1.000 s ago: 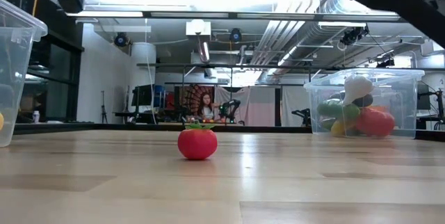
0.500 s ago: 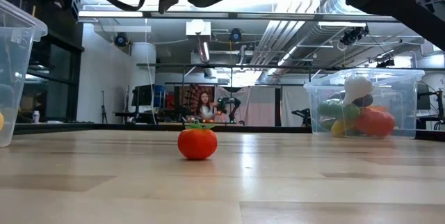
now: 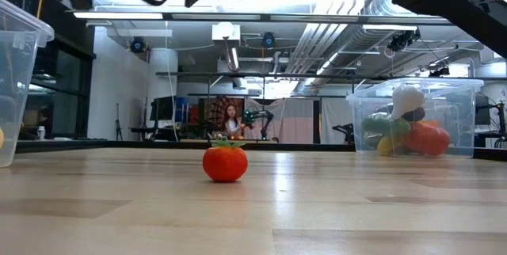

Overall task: Sort produce into baskets
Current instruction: Put the orange peach into the bottom transparent bin

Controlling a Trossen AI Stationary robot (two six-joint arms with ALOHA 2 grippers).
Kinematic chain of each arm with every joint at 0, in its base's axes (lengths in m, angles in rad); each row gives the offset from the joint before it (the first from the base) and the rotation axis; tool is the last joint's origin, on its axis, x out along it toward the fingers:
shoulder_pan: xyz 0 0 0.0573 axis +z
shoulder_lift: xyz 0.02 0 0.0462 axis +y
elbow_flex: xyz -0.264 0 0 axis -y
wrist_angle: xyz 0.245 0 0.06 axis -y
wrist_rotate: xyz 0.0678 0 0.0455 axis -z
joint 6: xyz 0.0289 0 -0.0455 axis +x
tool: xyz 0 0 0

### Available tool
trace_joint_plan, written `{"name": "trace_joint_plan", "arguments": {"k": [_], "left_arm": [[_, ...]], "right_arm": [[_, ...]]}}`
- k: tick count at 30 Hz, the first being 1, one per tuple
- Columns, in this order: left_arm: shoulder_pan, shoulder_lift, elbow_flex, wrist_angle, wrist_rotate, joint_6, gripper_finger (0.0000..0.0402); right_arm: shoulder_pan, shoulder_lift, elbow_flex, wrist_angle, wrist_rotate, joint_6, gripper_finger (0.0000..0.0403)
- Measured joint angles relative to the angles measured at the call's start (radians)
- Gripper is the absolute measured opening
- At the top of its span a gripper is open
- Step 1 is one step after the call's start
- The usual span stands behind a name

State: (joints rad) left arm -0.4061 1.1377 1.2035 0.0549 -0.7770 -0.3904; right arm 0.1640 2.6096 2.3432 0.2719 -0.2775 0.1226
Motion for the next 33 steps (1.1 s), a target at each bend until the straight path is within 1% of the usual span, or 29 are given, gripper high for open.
{"name": "trace_joint_plan", "arguments": {"k": [3, 5, 6, 9, 12, 15, 18, 21, 23, 24, 27, 29, 30, 32, 33], "left_arm": [[-0.001, -0.021, 0.000, 0.001, 0.014, 0.002, 0.0392], [-0.004, -0.040, 0.000, -0.001, 0.014, 0.009, 0.0392], [-0.007, -0.049, 0.000, 0.000, 0.013, 0.018, 0.0392], [-0.017, -0.075, 0.000, 0.001, 0.013, 0.053, 0.0392], [-0.029, -0.091, 0.000, -0.005, 0.014, 0.095, 0.0392], [-0.035, -0.093, 0.000, -0.014, 0.013, 0.132, 0.0392], [-0.035, -0.080, 0.000, -0.077, 0.024, 0.107, 0.0392], [-0.035, -0.050, 0.000, -0.184, 0.043, 0.022, 0.0392], [-0.038, -0.023, 0.000, -0.244, 0.065, -0.043, 0.0392], [-0.045, -0.009, 0.000, -0.261, 0.071, -0.068, 0.0392], [-0.080, 0.031, 0.000, -0.287, 0.083, -0.111, 0.0392], [-0.112, 0.057, 0.000, -0.288, 0.074, -0.114, 0.0392], [-0.126, 0.065, 0.000, -0.289, 0.053, -0.114, 0.0392], [-0.149, 0.087, 0.000, -0.284, 0.004, -0.127, 0.0392], [-0.156, 0.104, 0.000, -0.291, -0.014, -0.140, 0.0392]], "right_arm": [[-0.054, -0.048, 0.000, -0.144, -0.155, -0.003, 0.0376], [-0.088, -0.083, -0.001, -0.291, -0.254, -0.062, 0.0376], [-0.103, -0.101, -0.001, -0.372, -0.279, -0.104, 0.0376], [-0.136, -0.167, -0.001, -0.663, -0.296, -0.265, 0.0376], [-0.167, -0.240, -0.001, -0.997, -0.301, -0.438, 0.0376], [-0.196, -0.287, -0.001, -1.342, -0.324, -0.561, 0.0376], [-0.214, -0.310, -0.002, -1.640, -0.382, -0.641, 0.0376], [-0.195, -0.316, -0.002, -1.833, -0.421, -0.683, 0.0376], [-0.179, -0.317, -0.014, -1.839, -0.424, -0.680, 0.0376], [-0.172, -0.336, -0.049, -1.827, -0.423, -0.676, 0.0376], [-0.168, -0.432, -0.228, -1.781, -0.394, -0.625, 0.0376], [-0.173, -0.535, -0.424, -1.722, -0.370, -0.579, 0.0376], [-0.176, -0.597, -0.540, -1.665, -0.359, -0.533, 0.0376], [-0.177, -0.749, -0.778, -1.489, -0.345, -0.407, 0.0376], [-0.177, -0.837, -0.888, -1.408, -0.321, -0.327, 0.0376]]}}
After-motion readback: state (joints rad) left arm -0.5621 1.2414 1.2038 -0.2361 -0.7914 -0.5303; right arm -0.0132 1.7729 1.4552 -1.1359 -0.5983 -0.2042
